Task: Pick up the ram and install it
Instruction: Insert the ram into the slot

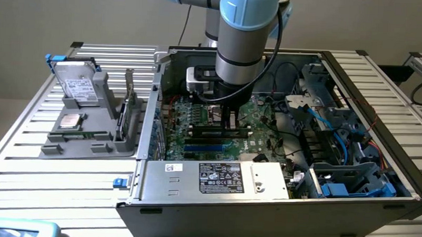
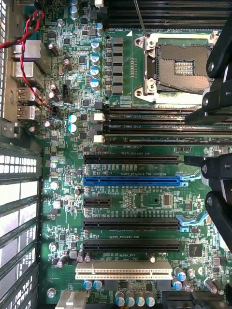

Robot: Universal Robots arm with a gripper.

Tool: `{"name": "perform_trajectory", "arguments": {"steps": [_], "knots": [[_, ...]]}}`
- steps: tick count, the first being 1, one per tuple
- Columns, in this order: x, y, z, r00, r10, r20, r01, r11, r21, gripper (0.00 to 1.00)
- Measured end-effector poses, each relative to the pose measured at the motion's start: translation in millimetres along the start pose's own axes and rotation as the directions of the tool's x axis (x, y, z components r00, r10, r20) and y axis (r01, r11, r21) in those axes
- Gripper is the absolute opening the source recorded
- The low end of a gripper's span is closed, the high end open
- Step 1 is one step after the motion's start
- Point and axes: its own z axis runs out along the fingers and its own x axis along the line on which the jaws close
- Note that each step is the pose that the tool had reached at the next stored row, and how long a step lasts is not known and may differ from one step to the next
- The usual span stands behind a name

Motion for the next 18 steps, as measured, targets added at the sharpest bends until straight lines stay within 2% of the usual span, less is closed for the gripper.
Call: {"name": "perform_trajectory", "arguments": {"steps": [9, 11, 12, 13, 14, 15, 18], "knots": [[0.0, 0.0, 0.0, 1.0000, 0.000, 0.0000, 0.000, 1.0000, 0.0000, 0.39], [0.0, 0.0, -0.1, 1.0000, 0.000, 0.0000, 0.000, 1.0000, 0.0000, 0.47], [0.0, 0.0, -0.2, 1.0000, 0.000, 0.0000, 0.000, 1.0000, 0.0000, 0.47], [0.0, 0.0, -0.4, 1.0000, 0.000, -0.0001, 0.000, 1.0000, 0.0000, 0.53], [0.0, 0.0, -0.5, 1.0000, 0.000, 0.0000, 0.000, 1.0000, 0.0000, 0.53], [-0.1, 0.0, -0.6, 1.0000, 0.000, 0.0001, 0.000, 1.0000, 0.0000, 0.59], [-0.1, 0.0, -1.2, 1.0000, 0.000, -0.0001, 0.000, 1.0000, -0.0001, 0.59]]}}
